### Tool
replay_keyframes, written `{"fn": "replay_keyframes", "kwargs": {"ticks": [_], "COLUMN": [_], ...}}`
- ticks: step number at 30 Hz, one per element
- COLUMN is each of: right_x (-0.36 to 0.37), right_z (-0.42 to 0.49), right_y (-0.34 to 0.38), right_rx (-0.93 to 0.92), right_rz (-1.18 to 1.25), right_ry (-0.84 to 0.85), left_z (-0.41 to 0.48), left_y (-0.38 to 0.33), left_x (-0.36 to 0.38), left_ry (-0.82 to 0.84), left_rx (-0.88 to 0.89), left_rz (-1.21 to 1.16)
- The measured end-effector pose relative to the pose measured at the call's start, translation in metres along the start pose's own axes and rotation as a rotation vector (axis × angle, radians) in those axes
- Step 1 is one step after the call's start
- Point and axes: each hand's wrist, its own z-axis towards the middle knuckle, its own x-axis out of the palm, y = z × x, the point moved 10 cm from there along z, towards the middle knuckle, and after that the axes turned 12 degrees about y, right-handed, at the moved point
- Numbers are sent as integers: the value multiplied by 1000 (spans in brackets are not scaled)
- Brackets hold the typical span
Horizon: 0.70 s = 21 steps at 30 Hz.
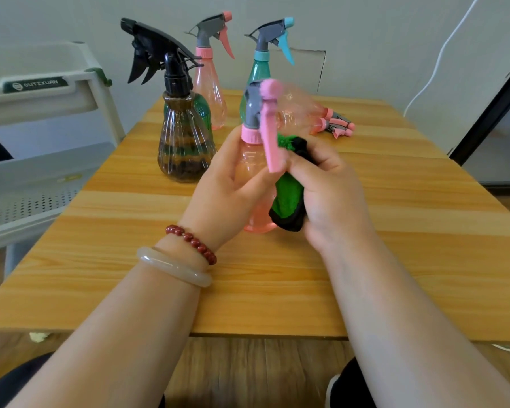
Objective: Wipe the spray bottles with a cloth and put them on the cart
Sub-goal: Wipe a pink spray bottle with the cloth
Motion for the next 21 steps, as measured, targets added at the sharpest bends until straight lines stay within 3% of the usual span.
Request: {"fn": "replay_keyframes", "kwargs": {"ticks": [3, 6, 9, 18, 21], "right_x": [5, -8, -17, -3, -6], "right_z": [0, -1, -1, -3, -4], "right_y": [1, 2, 4, 16, 22], "right_rx": [4, 6, -9, -89, -131], "right_rz": [-6, -44, -69, -100, -202], "right_ry": [69, -26, -101, 54, -14], "left_z": [-2, 0, 1, -2, -2], "left_y": [5, 4, 5, 13, 12], "left_x": [-11, -6, 0, -7, -3], "left_ry": [-63, -1, 33, -50, 7], "left_rx": [-30, -27, -14, -81, -83], "left_rz": [98, 141, 90, -49, -122]}}
